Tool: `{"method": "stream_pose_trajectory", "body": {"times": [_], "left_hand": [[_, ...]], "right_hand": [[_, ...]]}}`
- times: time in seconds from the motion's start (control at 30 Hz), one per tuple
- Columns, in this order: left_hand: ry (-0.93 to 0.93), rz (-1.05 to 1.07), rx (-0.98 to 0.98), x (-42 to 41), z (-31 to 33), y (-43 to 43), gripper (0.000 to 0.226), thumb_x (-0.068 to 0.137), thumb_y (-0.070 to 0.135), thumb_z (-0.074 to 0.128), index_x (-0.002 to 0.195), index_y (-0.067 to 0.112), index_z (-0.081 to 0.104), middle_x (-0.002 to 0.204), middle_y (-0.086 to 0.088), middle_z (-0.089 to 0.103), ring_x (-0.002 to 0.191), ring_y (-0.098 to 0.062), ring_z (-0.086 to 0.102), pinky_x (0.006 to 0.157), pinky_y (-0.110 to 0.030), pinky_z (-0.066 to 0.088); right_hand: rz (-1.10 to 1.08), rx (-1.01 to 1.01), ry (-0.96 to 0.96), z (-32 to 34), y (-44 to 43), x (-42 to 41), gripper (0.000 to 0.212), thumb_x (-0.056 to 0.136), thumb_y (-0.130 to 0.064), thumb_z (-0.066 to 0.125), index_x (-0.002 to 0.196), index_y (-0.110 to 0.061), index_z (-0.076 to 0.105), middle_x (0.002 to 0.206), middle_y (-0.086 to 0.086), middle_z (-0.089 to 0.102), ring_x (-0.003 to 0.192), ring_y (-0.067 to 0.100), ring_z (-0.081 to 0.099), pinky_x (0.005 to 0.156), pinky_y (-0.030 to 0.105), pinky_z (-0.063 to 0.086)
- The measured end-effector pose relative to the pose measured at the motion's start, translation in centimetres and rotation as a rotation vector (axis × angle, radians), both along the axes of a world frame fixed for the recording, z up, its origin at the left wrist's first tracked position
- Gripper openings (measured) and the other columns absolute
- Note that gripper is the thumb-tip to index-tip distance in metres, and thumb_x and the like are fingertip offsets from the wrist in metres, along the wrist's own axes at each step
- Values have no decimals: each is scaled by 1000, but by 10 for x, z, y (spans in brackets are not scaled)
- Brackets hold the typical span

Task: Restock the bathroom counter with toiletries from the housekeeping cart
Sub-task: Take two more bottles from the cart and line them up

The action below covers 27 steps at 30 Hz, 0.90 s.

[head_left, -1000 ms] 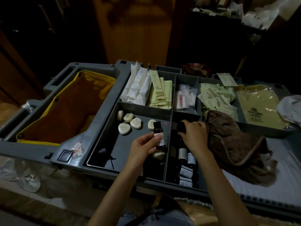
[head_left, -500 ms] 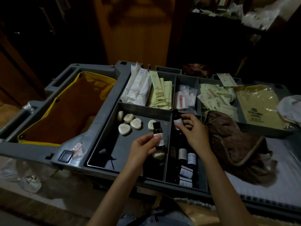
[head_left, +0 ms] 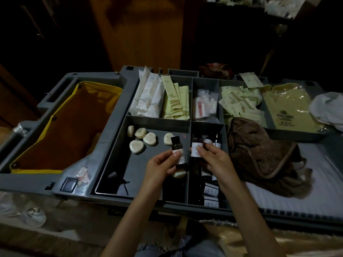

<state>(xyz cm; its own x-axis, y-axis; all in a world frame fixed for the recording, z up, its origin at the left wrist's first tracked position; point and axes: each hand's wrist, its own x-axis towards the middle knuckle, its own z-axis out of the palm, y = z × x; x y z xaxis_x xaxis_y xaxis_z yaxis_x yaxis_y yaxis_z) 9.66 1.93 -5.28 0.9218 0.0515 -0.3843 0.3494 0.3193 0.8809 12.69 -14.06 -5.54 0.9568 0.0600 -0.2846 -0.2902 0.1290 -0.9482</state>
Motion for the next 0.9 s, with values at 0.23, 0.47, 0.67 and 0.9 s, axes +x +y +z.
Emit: {"method": "stream_pose_trajectory", "body": {"times": [0.23,0.47,0.67,0.9], "left_hand": [[12,8,5,2,-3,-1,15,89,17,63,100,12,72,97,-11,74,92,-19,70,79,-25,56],[-83,-22,70,-8,10,-14,19,81,28,63,95,19,72,90,0,75,88,-11,70,72,-20,55],[-149,-299,106,-41,36,-70,24,74,36,64,92,24,74,93,0,75,87,-14,71,73,-26,57],[-214,-818,30,-97,57,-176,21,77,30,63,91,22,76,95,-1,75,90,-15,71,70,-19,53]], "right_hand": [[11,80,93,5,-2,-2,16,93,-13,60,105,-10,68,98,7,74,85,13,71,71,21,57],[72,150,110,16,-20,-34,21,92,-13,59,110,-11,67,106,9,73,97,18,70,83,27,57],[-175,198,40,42,-76,-97,39,72,-27,67,106,-8,69,107,14,72,100,26,69,85,34,57],[-663,147,-49,56,-148,-231,31,77,-23,65,105,-13,72,107,10,73,102,27,69,84,34,57]]}}
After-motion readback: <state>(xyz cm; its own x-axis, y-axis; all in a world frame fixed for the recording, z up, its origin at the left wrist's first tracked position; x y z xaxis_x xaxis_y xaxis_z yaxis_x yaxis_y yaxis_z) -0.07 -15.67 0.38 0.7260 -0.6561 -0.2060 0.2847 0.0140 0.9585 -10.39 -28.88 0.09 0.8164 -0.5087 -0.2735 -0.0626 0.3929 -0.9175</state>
